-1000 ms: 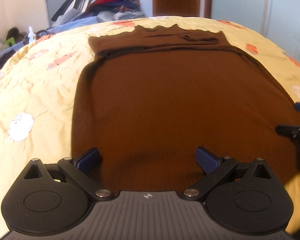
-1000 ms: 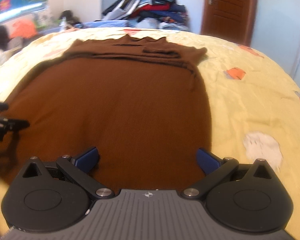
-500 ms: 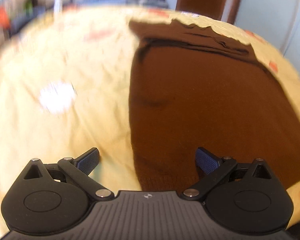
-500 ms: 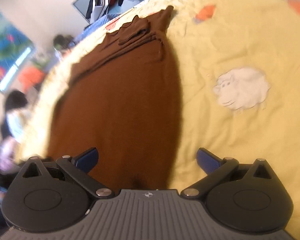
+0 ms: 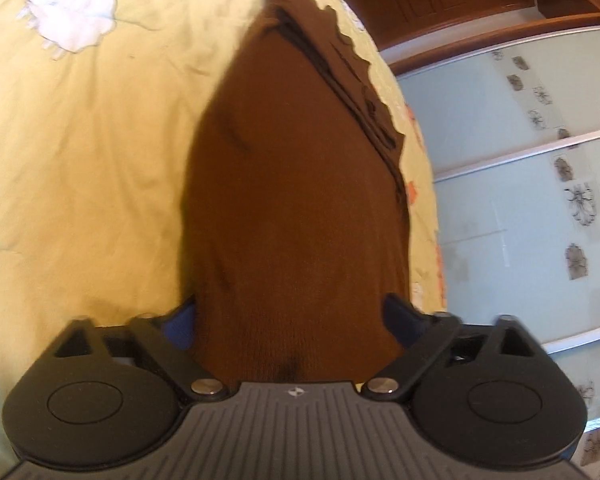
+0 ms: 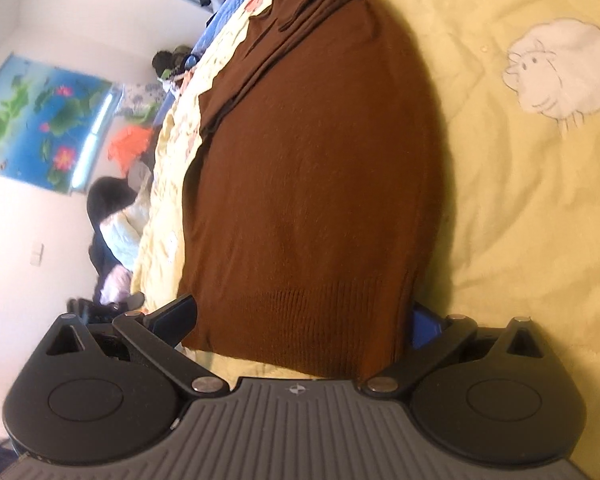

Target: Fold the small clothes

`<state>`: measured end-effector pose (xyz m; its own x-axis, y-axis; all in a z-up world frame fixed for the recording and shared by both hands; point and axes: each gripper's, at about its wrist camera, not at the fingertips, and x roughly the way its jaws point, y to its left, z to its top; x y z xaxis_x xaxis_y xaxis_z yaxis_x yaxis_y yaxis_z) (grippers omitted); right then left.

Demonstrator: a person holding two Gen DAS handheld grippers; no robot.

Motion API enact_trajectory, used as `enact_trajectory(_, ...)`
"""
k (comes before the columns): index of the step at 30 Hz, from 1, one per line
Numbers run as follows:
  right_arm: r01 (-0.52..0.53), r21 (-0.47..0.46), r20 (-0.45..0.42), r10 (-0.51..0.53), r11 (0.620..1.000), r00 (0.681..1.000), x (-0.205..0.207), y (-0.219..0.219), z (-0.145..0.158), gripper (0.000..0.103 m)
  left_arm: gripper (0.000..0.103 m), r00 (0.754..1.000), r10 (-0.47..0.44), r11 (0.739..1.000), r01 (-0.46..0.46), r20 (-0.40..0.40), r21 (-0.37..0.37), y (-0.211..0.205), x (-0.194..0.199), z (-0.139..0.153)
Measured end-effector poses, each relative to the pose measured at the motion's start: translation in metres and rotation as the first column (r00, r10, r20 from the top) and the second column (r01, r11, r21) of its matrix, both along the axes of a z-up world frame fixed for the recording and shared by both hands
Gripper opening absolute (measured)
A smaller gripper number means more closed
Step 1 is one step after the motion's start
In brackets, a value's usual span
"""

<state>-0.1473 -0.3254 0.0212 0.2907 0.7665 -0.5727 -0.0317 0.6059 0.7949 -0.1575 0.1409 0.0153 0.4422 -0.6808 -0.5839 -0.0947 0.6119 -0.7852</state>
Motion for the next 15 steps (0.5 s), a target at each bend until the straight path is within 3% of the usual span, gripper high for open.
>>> enact_trajectory(1,0.002,0.002,0.000,-0.002,1.000,1.000,0.000,0.000,0.000,0.103,0.060,1.000,0.001,0.999,-0.001,-0.005,0.035,-0.001,0.001,0.001)
enact_trajectory(2,0.004,-0.002,0.005,-0.004,1.000,1.000,0.000,-0.001,0.000,0.101,0.046,1.000,-0.005,0.997,0.006,-0.013,0.073,-0.001,0.002,0.003)
enact_trajectory(4,0.012,-0.015,0.019,-0.011,1.000,1.000,-0.002,-0.003,0.001,0.093,0.045,1.000,-0.026,0.993,0.028,-0.014,0.114,-0.004,0.003,0.008)
enact_trajectory(7,0.017,-0.043,0.033,-0.015,0.999,0.999,-0.003,-0.008,0.001,0.072,0.044,0.998,-0.057,0.984,0.057,-0.007,0.169,-0.011,0.004,0.014)
enact_trajectory(8,0.023,-0.056,0.026,-0.022,0.998,0.999,-0.002,-0.010,-0.001,0.050,0.029,0.998,-0.066,0.976,0.066,-0.006,0.208,-0.013,0.004,0.015)
enact_trajectory(9,0.026,-0.075,0.009,-0.026,0.997,1.000,-0.001,-0.012,-0.005,0.022,0.017,0.997,-0.081,0.962,0.081,-0.011,0.261,-0.017,0.003,0.015)
enact_trajectory(10,0.026,-0.094,-0.015,-0.027,0.995,1.000,-0.001,-0.014,-0.010,0.012,0.005,0.995,-0.094,0.947,0.095,-0.018,0.308,-0.021,0.003,0.014)
enact_trajectory(15,0.055,-0.029,-0.006,-0.056,0.998,0.998,0.001,-0.020,-0.014,0.013,0.005,0.992,-0.125,0.938,0.124,-0.019,0.324,-0.025,0.013,0.026)
